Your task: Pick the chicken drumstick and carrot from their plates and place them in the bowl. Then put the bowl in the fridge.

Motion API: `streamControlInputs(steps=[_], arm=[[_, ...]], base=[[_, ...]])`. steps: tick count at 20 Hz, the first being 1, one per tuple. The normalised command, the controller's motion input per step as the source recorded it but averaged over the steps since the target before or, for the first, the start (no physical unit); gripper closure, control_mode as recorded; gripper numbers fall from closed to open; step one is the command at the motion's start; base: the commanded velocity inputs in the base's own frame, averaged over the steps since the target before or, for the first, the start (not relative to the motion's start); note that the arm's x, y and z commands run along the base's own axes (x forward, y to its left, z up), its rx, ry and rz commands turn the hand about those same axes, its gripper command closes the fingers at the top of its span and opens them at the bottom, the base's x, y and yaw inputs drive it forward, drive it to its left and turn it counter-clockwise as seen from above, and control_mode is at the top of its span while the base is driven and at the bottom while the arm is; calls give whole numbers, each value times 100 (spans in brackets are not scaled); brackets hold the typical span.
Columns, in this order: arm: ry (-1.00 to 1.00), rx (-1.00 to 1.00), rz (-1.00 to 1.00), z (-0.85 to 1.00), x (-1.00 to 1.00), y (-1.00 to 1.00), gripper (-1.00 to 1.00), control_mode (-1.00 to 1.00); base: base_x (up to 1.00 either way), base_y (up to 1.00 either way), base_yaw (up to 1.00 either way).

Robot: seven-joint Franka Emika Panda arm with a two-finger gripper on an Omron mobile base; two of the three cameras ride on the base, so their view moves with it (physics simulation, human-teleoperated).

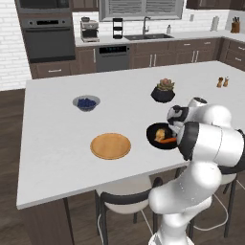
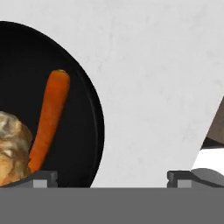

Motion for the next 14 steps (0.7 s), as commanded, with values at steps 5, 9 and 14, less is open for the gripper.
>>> streamControlInputs(steps=[5,9,14], arm=[[10,2,0,-37,25,0,-100,-100],[7,3,0,-25,24,0,-100,-100],[4,5,0,-25,11,0,100,-100]], base=[[0,0,0],[0,0,0],[0,0,0]])
